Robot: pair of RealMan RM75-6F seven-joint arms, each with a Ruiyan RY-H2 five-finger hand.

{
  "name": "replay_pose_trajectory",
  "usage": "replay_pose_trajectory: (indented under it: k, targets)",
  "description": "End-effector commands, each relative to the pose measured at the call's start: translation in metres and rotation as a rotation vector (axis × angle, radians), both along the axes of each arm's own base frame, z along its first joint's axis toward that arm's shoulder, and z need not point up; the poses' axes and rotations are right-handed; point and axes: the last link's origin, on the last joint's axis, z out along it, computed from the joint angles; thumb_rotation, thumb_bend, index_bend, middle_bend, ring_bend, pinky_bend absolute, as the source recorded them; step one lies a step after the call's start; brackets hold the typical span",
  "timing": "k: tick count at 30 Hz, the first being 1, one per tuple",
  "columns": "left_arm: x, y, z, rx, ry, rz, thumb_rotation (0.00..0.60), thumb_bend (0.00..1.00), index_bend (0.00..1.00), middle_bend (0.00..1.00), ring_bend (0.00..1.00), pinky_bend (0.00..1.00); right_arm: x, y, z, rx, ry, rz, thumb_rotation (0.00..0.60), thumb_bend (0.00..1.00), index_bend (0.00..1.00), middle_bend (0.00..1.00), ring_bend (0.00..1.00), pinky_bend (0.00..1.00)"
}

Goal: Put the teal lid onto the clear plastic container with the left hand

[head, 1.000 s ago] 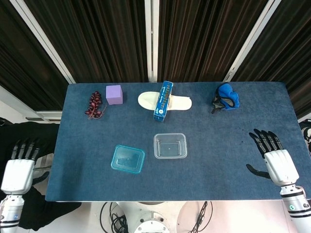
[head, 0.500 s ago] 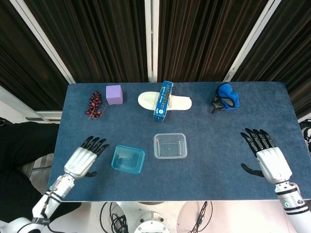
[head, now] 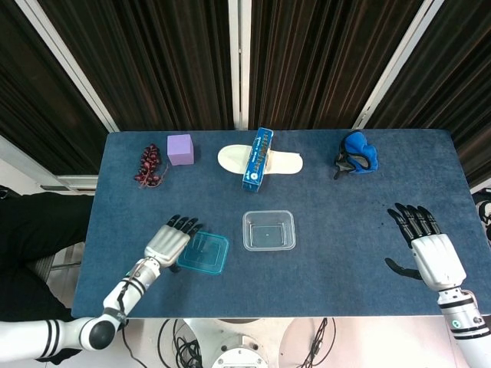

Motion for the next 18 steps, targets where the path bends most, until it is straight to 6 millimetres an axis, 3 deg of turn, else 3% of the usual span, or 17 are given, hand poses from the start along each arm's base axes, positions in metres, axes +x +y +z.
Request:
replay_pose_trajectory:
  k: [1, 18]
  targets:
    - [0.022, 0.000, -0.016, -0.036, 0.036, 0.010, 0.600, 0.00, 0.04, 0.00, 0.00, 0.02, -0.001, 0.000, 0.000, -0.001, -0.001, -0.002, 0.600, 0.12, 0.00, 0.04, 0.00, 0.00]
    - [0.038, -0.002, -0.034, -0.040, 0.098, 0.027, 0.600, 0.00, 0.04, 0.00, 0.00, 0.02, -0.010, 0.000, 0.004, -0.009, -0.005, -0.030, 0.600, 0.12, 0.00, 0.04, 0.00, 0.00]
